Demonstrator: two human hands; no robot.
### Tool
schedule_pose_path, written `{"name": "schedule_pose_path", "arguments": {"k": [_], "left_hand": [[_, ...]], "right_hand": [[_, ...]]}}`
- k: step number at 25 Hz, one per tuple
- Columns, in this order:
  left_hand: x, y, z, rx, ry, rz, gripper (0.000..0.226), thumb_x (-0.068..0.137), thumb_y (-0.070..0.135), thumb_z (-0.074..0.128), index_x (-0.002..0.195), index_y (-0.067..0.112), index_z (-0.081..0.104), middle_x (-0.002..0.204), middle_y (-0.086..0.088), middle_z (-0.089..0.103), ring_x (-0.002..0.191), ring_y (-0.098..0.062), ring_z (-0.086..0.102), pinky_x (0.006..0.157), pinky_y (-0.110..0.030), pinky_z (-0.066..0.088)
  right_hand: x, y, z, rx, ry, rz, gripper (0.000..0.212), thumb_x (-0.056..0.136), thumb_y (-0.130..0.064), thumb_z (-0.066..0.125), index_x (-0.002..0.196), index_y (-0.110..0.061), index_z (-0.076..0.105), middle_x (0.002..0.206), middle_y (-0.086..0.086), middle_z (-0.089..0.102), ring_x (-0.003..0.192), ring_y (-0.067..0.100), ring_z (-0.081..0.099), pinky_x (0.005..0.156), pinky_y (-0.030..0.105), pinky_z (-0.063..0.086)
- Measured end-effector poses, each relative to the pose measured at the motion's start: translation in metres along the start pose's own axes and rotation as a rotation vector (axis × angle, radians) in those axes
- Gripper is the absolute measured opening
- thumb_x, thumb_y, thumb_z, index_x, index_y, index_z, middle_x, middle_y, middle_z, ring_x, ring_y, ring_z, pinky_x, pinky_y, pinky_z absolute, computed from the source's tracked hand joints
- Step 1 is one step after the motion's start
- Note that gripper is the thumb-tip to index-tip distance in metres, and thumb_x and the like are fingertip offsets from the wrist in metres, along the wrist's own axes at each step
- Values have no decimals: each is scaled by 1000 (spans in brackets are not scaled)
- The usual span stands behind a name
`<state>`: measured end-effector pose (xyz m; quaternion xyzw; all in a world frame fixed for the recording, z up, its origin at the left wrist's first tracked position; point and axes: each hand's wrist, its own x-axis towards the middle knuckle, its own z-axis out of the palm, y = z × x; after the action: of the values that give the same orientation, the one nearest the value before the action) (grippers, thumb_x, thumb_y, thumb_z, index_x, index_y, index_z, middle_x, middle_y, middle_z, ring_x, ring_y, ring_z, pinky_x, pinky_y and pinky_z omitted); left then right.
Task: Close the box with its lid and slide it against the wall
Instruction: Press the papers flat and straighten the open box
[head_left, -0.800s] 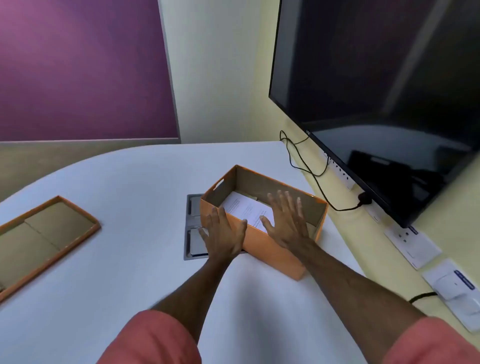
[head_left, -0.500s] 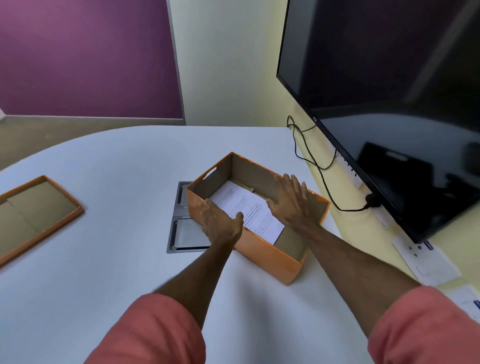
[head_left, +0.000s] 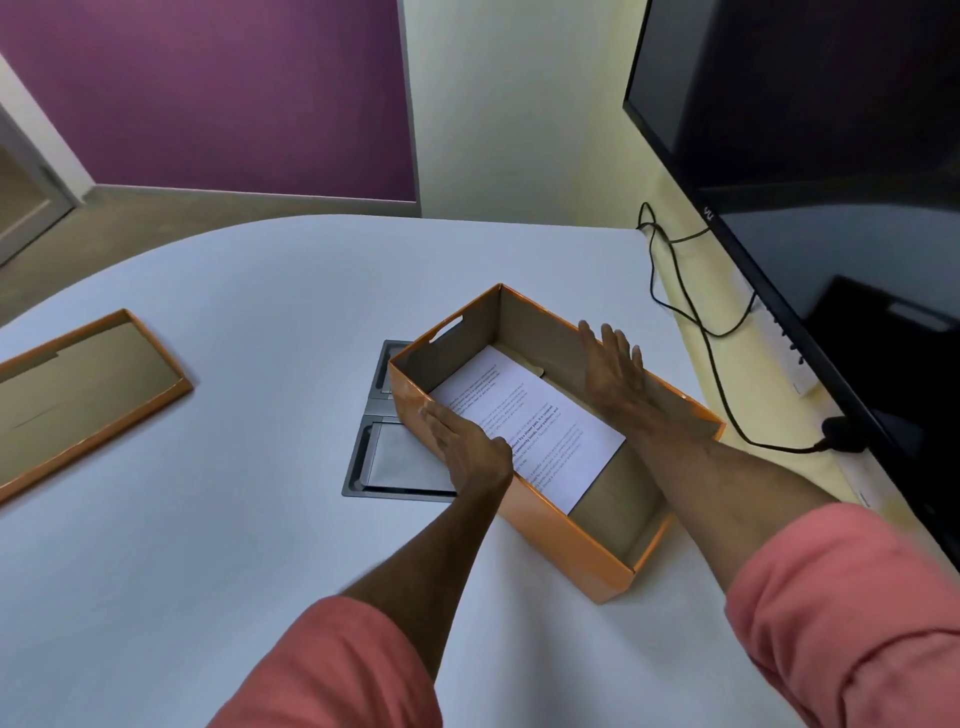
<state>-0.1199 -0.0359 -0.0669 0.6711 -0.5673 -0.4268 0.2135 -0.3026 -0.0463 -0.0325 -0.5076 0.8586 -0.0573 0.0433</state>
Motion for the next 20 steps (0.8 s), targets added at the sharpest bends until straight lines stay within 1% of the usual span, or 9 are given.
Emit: {"name": "schedule_pose_path", "arguments": {"k": [2, 5, 7, 9, 11, 13, 15, 18, 20], "left_hand": [[-2, -2, 1, -22, 9, 18, 95, 88, 11, 61, 152, 12, -11, 162, -8, -8, 140, -36, 34, 106, -44, 46], [-2, -3, 2, -76, 49, 37, 91, 90, 8, 58, 152, 14, -8, 162, -10, -4, 137, -35, 37, 105, -44, 46], [-3, -1, 0, -133, 15, 41, 90, 91, 6, 56, 152, 17, -9, 161, -12, 2, 126, -34, 49, 98, -43, 52], [-3, -1, -6, -141, -9, 58, 89, 92, 4, 54, 151, 18, -11, 160, -12, 5, 122, -30, 51, 95, -38, 54], [0, -1, -19, -135, -54, 92, 89, 91, -1, 52, 151, 18, -11, 161, -9, 2, 131, -28, 43, 99, -34, 50], [4, -1, -35, -109, -92, 177, 89, 90, -5, 51, 152, 16, -9, 162, -9, 1, 144, -29, 26, 113, -41, 38], [7, 3, -55, -122, -129, 275, 90, 88, -5, 55, 152, 15, -6, 161, -11, 5, 147, -31, 20, 117, -49, 30], [6, 10, -93, -277, -237, 401, 94, 78, 11, 64, 150, 12, 2, 154, -16, 23, 141, -33, 33, 112, -54, 36], [1, 13, -121, -324, -304, 495, 103, 68, 40, 72, 147, 18, 9, 149, -9, 34, 136, -22, 43, 108, -46, 44]], "right_hand": [[7, 3, 1, -4, -45, 16, 65, 96, -4, 41, 154, -18, 14, 156, 15, 27, 145, 31, 25, 119, 47, 18], [13, 6, 3, -45, 19, -7, 57, 94, -3, 43, 148, -8, 26, 136, 21, 47, 123, 38, 49, 104, 46, 36], [16, 5, 1, -5, 36, -8, 49, 91, 1, 47, 138, -6, 39, 127, 21, 53, 116, 38, 53, 98, 45, 41], [19, 4, -2, 42, 19, 22, 40, 87, 6, 49, 126, -4, 47, 124, 21, 56, 114, 39, 55, 96, 43, 43], [19, 3, -6, 88, 16, 75, 36, 85, 9, 45, 118, -3, 52, 119, 22, 58, 109, 40, 56, 90, 42, 45], [15, 3, -10, 138, 48, 111, 34, 85, 8, 42, 115, -4, 55, 114, 23, 60, 103, 41, 57, 84, 41, 45], [9, 5, -14, 175, 87, 122, 33, 87, 6, 43, 114, -5, 57, 111, 23, 61, 99, 42, 58, 79, 39, 43], [-2, 2, -20, 246, 53, 143, 37, 92, -2, 48, 128, -6, 54, 124, 25, 57, 112, 44, 55, 90, 43, 46], [-13, -4, -25, 355, 46, 119, 31, 94, -5, 47, 122, 1, 58, 118, 27, 61, 109, 45, 58, 89, 44, 49]]}}
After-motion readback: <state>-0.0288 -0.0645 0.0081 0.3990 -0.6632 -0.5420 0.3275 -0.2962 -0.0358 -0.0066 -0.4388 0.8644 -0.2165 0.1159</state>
